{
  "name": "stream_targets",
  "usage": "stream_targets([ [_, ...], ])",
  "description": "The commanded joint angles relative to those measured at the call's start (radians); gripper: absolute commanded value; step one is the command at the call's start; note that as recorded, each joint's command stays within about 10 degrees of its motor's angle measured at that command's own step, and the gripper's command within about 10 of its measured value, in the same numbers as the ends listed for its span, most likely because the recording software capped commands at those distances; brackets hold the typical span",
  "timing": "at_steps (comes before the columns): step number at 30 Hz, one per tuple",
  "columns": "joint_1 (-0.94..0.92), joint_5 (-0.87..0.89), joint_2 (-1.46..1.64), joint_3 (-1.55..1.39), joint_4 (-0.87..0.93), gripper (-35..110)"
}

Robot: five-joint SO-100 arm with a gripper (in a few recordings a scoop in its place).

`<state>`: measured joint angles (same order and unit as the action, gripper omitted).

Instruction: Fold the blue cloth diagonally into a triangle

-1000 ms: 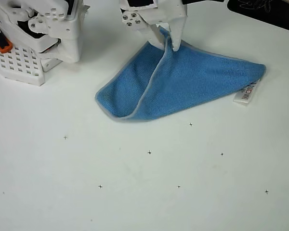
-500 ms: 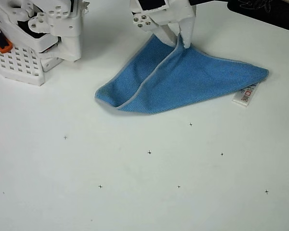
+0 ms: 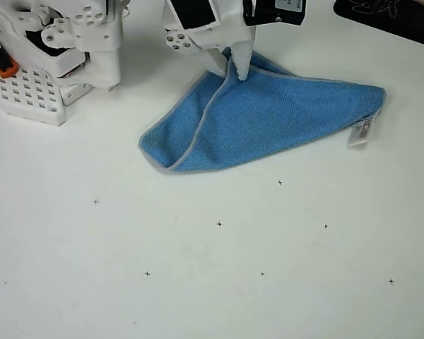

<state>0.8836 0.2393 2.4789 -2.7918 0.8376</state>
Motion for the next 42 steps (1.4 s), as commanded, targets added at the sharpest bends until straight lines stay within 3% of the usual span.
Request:
stream_targets([
  [1, 0.009, -0.005, 0.049, 0.015, -0.018, 13],
  [7, 0.008, -0.034, 0.1, 0.015, -0.018, 26],
  [12, -0.021, -0.078, 0.264, -0.018, -0.008, 27],
  [19, -0.117, -0.133, 0.52, -0.018, 0.284, 27],
  [25, -0.213, -0.199, 0.736, -0.017, 0.388, 27],
  [34, -0.531, -0.402, 0.802, -0.025, 0.336, 27],
  [42, -0.736, -0.469, 0.808, -0.071, 0.298, 26],
])
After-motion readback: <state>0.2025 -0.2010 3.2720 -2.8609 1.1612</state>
